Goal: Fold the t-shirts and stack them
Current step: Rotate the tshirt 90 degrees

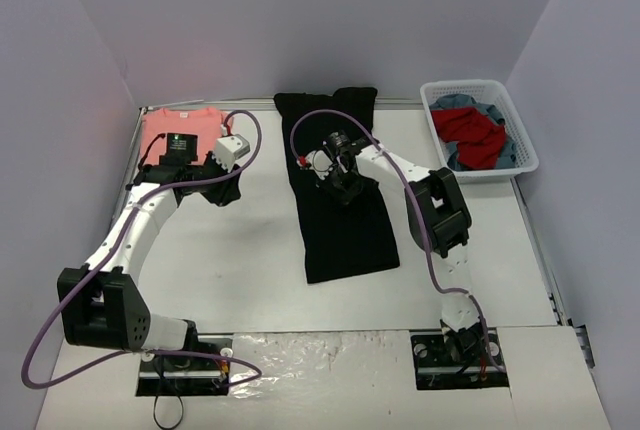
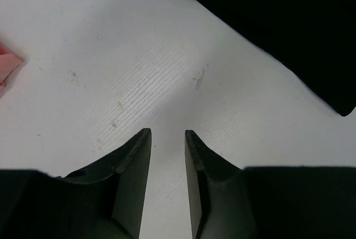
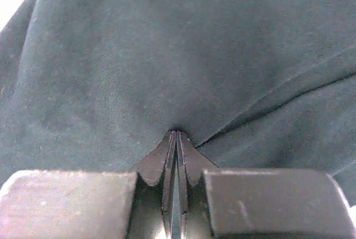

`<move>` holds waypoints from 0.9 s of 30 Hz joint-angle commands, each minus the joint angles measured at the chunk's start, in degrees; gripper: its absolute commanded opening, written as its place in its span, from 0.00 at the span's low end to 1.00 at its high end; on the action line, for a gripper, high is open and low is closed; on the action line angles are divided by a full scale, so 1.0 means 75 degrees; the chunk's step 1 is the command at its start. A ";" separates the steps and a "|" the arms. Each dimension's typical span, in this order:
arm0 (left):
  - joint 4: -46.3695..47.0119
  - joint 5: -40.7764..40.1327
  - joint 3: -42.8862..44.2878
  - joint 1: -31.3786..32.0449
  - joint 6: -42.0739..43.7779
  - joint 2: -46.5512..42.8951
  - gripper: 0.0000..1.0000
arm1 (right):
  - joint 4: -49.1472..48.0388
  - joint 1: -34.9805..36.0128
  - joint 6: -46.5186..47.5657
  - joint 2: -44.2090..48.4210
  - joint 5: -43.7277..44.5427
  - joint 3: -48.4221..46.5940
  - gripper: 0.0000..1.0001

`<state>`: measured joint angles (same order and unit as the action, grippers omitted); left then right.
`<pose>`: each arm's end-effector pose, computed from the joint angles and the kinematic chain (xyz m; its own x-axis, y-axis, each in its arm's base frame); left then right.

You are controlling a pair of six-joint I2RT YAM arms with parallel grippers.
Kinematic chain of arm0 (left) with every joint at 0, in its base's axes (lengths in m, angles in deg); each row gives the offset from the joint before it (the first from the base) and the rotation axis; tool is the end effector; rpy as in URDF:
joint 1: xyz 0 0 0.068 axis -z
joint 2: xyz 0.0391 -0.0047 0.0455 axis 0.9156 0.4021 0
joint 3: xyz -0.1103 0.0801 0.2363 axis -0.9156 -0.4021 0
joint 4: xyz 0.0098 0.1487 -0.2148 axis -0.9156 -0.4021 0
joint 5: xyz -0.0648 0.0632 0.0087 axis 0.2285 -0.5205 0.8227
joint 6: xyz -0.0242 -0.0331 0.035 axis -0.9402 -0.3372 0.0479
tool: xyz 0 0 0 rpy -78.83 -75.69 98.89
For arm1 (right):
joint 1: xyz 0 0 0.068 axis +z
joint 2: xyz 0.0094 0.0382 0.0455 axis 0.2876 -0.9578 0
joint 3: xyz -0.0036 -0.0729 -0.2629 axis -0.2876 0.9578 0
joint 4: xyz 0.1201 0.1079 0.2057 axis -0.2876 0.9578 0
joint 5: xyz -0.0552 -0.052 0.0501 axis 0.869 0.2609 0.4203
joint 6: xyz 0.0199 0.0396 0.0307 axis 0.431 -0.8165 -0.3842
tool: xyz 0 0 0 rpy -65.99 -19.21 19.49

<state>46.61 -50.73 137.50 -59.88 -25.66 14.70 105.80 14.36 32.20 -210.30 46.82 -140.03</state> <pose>0.2871 -0.0526 0.3038 -0.4597 0.3751 -0.8050 0.7241 0.6831 -0.0953 0.3956 0.2512 0.1657 -0.4034 -0.7295 -0.5523 -0.8853 0.4639 0.0340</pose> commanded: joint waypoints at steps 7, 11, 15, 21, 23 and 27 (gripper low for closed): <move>-0.0191 -0.0173 0.0598 0.0105 0.0141 0.0047 0.30 | 0.0316 -0.0334 0.0283 -0.1241 0.0331 -0.1432 0.00; -0.0320 -0.0302 0.0727 0.0152 0.0199 0.0130 0.30 | 0.0656 -0.0393 0.0342 -0.1604 0.0250 -0.2160 0.00; -0.0332 -0.0396 0.0786 0.0176 0.0211 0.0211 0.30 | 0.0762 -0.0393 0.0342 -0.1546 0.0214 -0.2454 0.00; -0.0531 -0.0361 0.0985 0.0199 0.0234 0.0306 0.30 | 0.1055 -0.0346 0.0213 -0.1418 0.0051 -0.2783 0.00; -0.0520 -0.0373 0.0927 0.0246 0.0269 0.0155 0.30 | 0.1079 -0.0287 0.0213 -0.0880 -0.0090 -0.2410 0.00; -0.0613 -0.0338 0.0833 0.0445 0.0457 -0.0162 0.35 | 0.1079 -0.0275 0.0073 0.0733 -0.0324 -0.1589 0.03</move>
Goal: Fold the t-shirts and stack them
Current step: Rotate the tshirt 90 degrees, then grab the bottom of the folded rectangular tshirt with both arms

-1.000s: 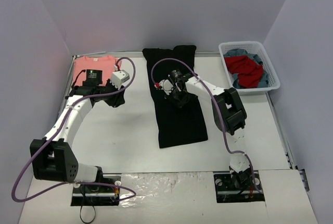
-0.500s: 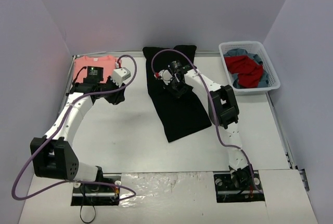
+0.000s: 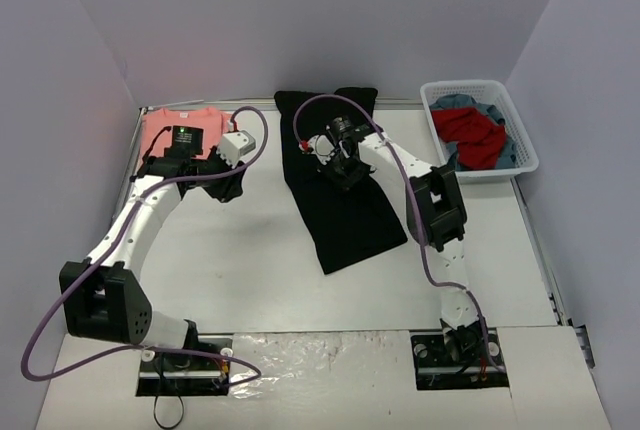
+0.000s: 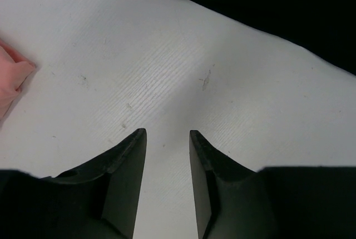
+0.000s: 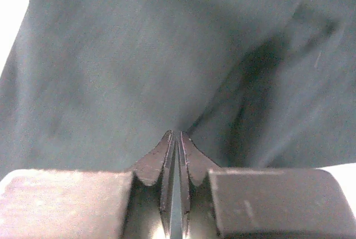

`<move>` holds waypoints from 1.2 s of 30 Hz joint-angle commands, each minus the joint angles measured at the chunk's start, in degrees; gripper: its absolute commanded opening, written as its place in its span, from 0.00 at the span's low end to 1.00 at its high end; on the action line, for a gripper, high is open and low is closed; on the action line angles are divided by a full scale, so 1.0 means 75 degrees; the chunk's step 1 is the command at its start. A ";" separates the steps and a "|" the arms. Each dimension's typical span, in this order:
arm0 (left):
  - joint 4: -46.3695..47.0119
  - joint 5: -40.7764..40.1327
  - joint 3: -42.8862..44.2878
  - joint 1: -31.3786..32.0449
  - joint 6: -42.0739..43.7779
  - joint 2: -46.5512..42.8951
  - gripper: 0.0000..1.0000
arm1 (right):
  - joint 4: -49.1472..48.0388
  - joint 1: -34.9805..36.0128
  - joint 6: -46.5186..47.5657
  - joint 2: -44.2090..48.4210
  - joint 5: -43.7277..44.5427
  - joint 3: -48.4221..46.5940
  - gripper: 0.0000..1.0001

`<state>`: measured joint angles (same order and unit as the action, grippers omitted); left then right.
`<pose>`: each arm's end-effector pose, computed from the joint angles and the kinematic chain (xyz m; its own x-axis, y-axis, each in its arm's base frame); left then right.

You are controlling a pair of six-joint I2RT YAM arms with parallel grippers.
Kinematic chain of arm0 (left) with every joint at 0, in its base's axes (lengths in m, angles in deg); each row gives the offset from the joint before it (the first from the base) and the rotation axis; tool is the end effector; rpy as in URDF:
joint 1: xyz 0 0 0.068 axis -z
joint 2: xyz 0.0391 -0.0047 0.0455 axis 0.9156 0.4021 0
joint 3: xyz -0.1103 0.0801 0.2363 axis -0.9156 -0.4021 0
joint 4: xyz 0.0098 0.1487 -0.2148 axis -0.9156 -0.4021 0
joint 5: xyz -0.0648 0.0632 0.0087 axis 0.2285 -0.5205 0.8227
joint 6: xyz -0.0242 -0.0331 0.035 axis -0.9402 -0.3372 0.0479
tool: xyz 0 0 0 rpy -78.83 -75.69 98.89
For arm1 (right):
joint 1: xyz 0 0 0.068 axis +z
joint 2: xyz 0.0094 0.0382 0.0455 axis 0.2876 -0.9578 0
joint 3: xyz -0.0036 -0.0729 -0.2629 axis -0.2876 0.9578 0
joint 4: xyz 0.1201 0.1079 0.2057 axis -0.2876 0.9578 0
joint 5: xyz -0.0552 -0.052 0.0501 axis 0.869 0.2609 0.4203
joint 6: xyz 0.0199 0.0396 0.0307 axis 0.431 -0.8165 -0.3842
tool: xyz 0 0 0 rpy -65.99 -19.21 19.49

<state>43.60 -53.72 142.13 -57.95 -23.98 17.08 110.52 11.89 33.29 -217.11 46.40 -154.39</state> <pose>0.2953 -0.0621 0.3141 -0.4461 0.4245 -0.7879 0.7349 0.6762 -0.0517 0.4373 0.2513 0.1812 -0.3923 -0.7056 -0.5901 -0.8749 0.4843 0.0024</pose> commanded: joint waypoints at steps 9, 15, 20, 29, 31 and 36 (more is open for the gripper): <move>-0.0434 0.0003 -0.0089 0.1604 0.0689 -0.0996 0.48 | 0.0262 -0.0309 -0.0131 0.5393 -0.0281 0.3380 1.00; 0.0655 -0.1308 -0.0897 0.3199 0.0643 -0.0950 0.48 | 0.0016 -0.2030 0.0278 0.7237 -0.1252 0.5224 1.00; 0.1276 -0.2221 -0.1120 0.4535 0.0736 -0.0165 0.48 | -0.0686 -0.2957 0.0068 0.7776 -0.1933 0.6619 1.00; 0.1898 -0.2376 -0.0969 0.5754 0.0280 0.1136 0.49 | -0.1331 -0.3297 -0.0413 0.7589 -0.0517 0.7183 1.00; 0.1980 -0.2341 -0.0934 0.5919 0.0233 0.1382 0.49 | -0.1624 -0.3333 -0.0530 0.7671 -0.0120 0.7323 1.00; 0.2062 -0.2259 -0.0805 0.6353 0.0151 0.1851 0.49 | -0.1730 -0.3333 -0.0671 0.7496 0.0211 0.7324 1.00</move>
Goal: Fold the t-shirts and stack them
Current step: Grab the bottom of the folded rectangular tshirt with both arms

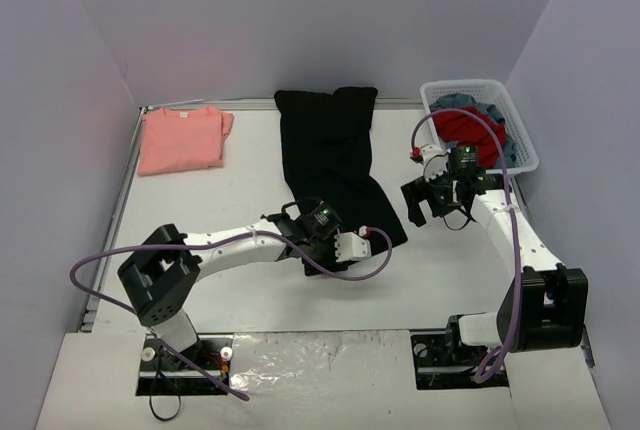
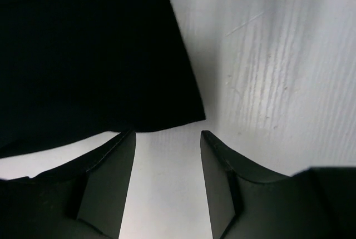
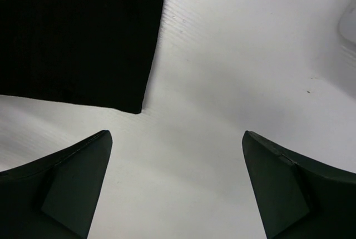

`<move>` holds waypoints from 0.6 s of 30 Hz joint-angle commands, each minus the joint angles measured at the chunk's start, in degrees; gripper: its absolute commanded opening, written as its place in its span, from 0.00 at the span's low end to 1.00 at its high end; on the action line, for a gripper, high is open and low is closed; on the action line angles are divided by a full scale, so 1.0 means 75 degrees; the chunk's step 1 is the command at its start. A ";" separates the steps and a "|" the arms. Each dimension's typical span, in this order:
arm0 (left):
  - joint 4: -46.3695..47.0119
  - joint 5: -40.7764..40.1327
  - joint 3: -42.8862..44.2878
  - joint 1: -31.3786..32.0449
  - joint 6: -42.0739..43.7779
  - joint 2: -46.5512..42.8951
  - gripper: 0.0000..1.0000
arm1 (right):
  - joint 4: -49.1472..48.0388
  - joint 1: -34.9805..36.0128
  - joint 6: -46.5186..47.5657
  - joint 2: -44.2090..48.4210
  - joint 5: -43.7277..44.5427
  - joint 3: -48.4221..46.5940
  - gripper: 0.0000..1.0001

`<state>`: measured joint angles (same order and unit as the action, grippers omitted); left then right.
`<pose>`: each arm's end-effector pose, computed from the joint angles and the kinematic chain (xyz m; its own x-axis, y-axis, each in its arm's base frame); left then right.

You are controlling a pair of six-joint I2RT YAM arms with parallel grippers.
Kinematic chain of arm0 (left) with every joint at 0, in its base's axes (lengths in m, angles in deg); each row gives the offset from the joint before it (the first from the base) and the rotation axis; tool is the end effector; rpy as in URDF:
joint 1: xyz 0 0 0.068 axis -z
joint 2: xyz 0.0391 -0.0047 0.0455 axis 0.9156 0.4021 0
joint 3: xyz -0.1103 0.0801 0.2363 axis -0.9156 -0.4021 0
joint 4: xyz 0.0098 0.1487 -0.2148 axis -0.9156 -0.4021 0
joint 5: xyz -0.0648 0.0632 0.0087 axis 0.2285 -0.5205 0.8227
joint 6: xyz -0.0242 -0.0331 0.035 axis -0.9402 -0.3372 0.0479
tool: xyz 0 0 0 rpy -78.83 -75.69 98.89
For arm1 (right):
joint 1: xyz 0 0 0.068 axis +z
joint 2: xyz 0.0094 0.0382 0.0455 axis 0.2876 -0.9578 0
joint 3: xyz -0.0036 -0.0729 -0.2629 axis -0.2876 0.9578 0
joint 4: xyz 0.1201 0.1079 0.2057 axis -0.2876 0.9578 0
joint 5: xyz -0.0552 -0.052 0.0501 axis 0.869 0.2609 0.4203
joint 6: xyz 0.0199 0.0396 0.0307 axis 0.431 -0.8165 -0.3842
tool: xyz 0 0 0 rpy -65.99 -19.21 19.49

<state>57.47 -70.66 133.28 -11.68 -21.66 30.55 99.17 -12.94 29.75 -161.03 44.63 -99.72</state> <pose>0.1899 -0.2828 0.2070 -0.0244 0.7915 -0.6107 0.9922 0.0937 0.0818 0.2818 0.0309 0.2639 -0.5324 -0.4106 -0.7403 -0.5636 0.8244 -0.0519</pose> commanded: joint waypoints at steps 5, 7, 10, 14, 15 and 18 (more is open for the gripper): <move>0.0387 -0.0035 0.0364 0.0359 -0.0240 0.0360 0.48 | -0.0241 -0.0034 -0.0222 -0.0017 0.0599 0.0070 1.00; 0.0481 -0.0070 0.0387 0.0359 -0.0299 0.0443 0.48 | -0.0253 -0.0022 -0.0199 0.0018 0.0611 0.0105 1.00; 0.0423 0.0082 0.0516 0.0359 -0.0345 0.0548 0.48 | -0.0265 -0.0022 -0.0187 -0.0017 0.0646 0.0117 1.00; 0.0341 0.0246 0.0598 0.0383 -0.0381 0.0688 0.48 | -0.0288 -0.0034 -0.0210 -0.0111 0.0775 0.0129 1.00; 0.0341 0.0246 0.0587 0.0394 -0.0381 0.0724 0.48 | -0.0288 -0.0022 -0.0234 -0.0134 0.0810 0.0117 1.00; 0.0376 0.0258 0.0587 0.0418 -0.0393 0.0888 0.48 | -0.0288 -0.0022 -0.0210 -0.0146 0.0799 0.0129 1.00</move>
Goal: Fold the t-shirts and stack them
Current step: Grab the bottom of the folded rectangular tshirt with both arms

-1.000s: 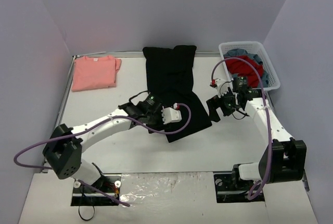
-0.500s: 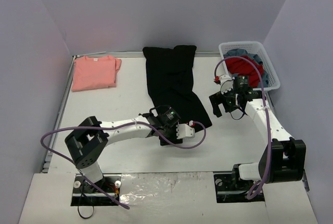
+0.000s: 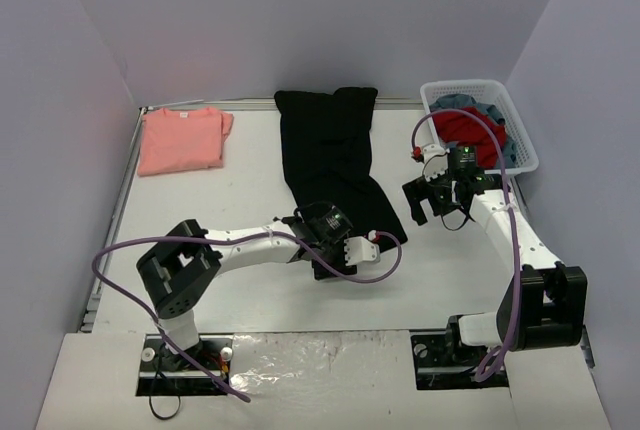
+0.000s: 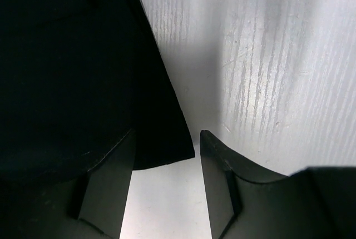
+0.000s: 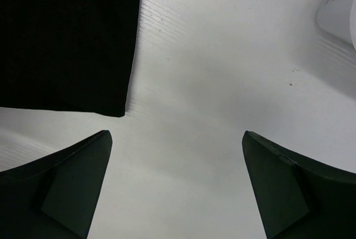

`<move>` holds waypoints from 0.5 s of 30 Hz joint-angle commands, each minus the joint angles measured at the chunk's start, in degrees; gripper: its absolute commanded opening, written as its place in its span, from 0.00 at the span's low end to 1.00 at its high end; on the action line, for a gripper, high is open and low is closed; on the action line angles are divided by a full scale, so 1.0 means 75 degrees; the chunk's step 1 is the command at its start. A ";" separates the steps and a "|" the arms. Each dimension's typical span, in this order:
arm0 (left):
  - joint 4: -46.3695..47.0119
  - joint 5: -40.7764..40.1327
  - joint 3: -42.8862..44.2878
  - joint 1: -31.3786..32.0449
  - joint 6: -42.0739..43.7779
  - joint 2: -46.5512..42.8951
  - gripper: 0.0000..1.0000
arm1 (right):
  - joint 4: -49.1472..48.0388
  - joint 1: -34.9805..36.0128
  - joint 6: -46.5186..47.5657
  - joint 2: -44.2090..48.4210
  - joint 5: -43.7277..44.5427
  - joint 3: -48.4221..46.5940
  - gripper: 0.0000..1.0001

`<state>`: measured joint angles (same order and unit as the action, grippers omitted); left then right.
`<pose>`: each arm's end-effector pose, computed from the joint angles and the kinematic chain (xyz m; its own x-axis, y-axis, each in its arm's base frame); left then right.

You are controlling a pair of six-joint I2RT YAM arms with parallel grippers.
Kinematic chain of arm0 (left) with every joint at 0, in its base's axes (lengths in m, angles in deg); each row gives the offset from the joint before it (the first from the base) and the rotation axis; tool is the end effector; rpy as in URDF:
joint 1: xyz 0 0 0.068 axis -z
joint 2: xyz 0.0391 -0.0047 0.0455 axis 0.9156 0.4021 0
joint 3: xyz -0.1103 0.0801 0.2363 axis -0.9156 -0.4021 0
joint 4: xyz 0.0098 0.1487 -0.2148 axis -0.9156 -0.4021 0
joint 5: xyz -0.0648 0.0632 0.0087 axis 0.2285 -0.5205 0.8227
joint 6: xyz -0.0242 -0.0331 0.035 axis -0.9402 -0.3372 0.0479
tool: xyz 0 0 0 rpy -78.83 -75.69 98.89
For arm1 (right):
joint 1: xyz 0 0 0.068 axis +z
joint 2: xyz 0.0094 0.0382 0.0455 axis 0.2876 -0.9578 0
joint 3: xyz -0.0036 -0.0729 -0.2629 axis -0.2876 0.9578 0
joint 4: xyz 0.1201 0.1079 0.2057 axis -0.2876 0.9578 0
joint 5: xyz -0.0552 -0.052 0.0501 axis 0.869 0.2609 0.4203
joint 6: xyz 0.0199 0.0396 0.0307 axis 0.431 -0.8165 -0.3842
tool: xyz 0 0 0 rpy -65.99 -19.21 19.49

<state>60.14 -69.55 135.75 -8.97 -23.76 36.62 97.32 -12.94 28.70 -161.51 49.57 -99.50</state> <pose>0.1869 -0.3092 0.1879 -0.0281 0.7929 -0.6087 0.9972 0.0643 0.0377 0.2859 0.0283 0.2623 -0.5493 -0.4060 -0.7304 -0.5006 0.8597 -0.1014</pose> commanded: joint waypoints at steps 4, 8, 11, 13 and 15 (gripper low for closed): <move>-0.0038 0.0086 0.0258 0.0080 -0.0113 0.0265 0.47 | -0.0052 -0.0022 -0.0070 -0.0094 0.0210 0.0100 1.00; -0.0097 -0.0043 0.0176 0.0080 -0.0054 0.0254 0.40 | -0.0052 -0.0022 -0.0047 -0.0117 0.0245 0.0112 1.00; -0.0191 -0.0137 0.0129 0.0080 -0.0008 0.0266 0.24 | -0.0052 -0.0022 -0.0059 -0.0199 0.0316 0.0112 1.00; -0.0365 -0.0172 0.0129 0.0080 0.0039 0.0301 0.11 | -0.0052 -0.0022 -0.0071 -0.0234 0.0351 0.0100 1.00; -0.0506 -0.0172 0.0164 0.0068 0.0086 0.0301 0.02 | -0.0052 -0.0034 -0.0070 -0.0223 0.0374 0.0100 1.00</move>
<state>59.77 -70.27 136.05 -8.86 -23.56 38.83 96.92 -12.94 28.70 -162.84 51.10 -98.98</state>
